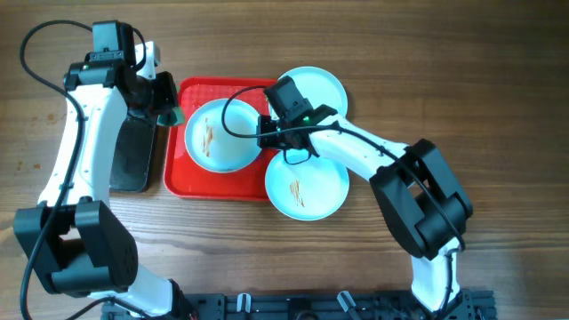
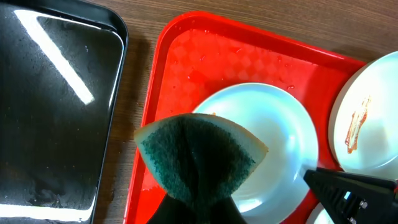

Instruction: Clean dirty plates on tray and stack at the side

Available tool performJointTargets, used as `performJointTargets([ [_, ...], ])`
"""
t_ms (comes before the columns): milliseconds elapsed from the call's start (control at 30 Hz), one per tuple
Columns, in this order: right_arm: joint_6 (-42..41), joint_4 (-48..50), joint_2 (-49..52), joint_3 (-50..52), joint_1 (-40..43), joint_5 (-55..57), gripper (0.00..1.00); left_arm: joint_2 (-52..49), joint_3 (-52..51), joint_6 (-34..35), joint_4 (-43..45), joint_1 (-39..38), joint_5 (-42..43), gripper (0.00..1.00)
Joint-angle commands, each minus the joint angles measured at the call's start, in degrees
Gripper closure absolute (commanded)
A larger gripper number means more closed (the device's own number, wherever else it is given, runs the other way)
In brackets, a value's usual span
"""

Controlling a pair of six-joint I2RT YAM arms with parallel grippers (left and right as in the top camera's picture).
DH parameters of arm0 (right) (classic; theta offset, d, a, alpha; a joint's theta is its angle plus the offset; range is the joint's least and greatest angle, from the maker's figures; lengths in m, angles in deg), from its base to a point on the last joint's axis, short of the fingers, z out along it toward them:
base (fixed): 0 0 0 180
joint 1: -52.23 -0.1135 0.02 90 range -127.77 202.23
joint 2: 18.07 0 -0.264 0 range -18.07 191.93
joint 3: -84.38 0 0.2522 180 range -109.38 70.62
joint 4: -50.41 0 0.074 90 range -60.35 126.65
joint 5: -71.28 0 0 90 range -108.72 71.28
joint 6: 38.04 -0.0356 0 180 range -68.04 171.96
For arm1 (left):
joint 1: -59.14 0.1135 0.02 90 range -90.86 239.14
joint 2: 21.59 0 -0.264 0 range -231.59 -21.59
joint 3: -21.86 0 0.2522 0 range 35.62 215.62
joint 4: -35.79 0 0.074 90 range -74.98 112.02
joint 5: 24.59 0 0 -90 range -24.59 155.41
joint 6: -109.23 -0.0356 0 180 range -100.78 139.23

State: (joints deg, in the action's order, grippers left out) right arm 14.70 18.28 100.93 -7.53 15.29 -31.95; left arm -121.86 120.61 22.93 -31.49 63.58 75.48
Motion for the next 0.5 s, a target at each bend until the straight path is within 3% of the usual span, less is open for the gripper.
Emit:
performJointTargets([
  [0, -0.4, 1.6, 2.1, -1.0, -2.1, -0.3, 0.83, 0.7, 0.5, -0.5, 0.4, -0.2, -0.5, 0.96],
  [67, -0.8, 1.7, 2.4, -1.0, -2.1, -0.3, 0.81, 0.7, 0.5, -0.4, 0.5, -0.2, -0.5, 0.96],
  [233, -0.9, 2.5, 2.5, -1.0, -2.1, 0.0, 0.54, 0.7, 0.5, -0.2, 0.5, -0.2, -0.5, 0.96],
  [333, -1.0, 3.4, 2.8, -1.0, -2.0, 0.4, 0.55, 0.2, 0.5, -0.2, 0.5, -0.2, -0.3, 0.96],
  [467, -2.0, 5.4, 3.7, -1.0, -2.0, 0.3, 0.64, -0.5, 0.3, -0.7, 1.8, -0.2, 1.0, 0.96],
])
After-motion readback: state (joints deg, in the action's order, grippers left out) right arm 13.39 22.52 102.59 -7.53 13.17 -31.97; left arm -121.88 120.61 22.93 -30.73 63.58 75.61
